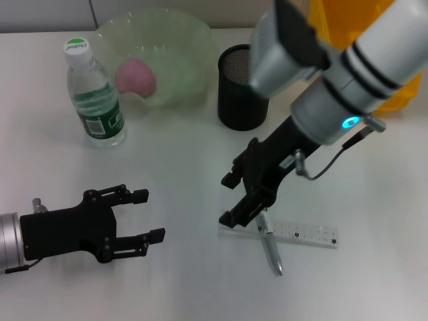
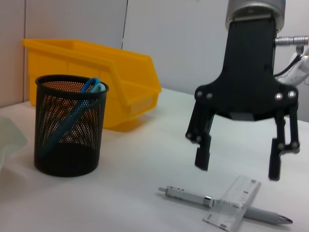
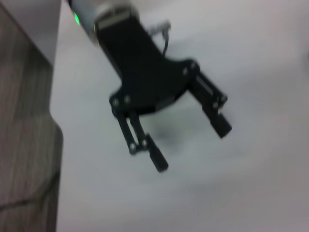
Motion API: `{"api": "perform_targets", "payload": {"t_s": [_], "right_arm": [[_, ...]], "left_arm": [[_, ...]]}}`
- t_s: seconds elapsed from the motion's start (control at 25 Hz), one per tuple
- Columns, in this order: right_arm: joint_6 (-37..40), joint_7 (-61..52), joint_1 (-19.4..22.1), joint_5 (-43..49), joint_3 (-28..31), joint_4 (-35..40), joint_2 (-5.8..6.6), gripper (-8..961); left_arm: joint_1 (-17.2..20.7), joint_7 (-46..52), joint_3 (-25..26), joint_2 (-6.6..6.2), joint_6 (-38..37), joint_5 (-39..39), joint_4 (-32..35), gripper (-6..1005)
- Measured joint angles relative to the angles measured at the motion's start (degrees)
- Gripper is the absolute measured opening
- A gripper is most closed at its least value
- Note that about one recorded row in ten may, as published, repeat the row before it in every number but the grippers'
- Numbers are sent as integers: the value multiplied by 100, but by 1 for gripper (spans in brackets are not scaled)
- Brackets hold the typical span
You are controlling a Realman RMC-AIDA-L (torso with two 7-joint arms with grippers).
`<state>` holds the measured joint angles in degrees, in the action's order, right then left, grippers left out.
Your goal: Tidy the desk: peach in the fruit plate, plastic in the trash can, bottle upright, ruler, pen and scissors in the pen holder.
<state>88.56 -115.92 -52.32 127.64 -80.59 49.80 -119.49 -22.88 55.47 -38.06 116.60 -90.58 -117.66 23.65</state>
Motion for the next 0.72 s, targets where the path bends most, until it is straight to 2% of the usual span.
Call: {"api": "perform_targets", "payload": {"t_s": [0.24,0.72], "right_arm": [[-375,-222,-126,16,-925,2,-6,712],[-996,-278,-84,4,-1811,-64,-27,685]], "left_arm": [[23,-19,1,4,43,-20,-5,797],[93,-31,-5,89,198,-21,-48,797]]}}
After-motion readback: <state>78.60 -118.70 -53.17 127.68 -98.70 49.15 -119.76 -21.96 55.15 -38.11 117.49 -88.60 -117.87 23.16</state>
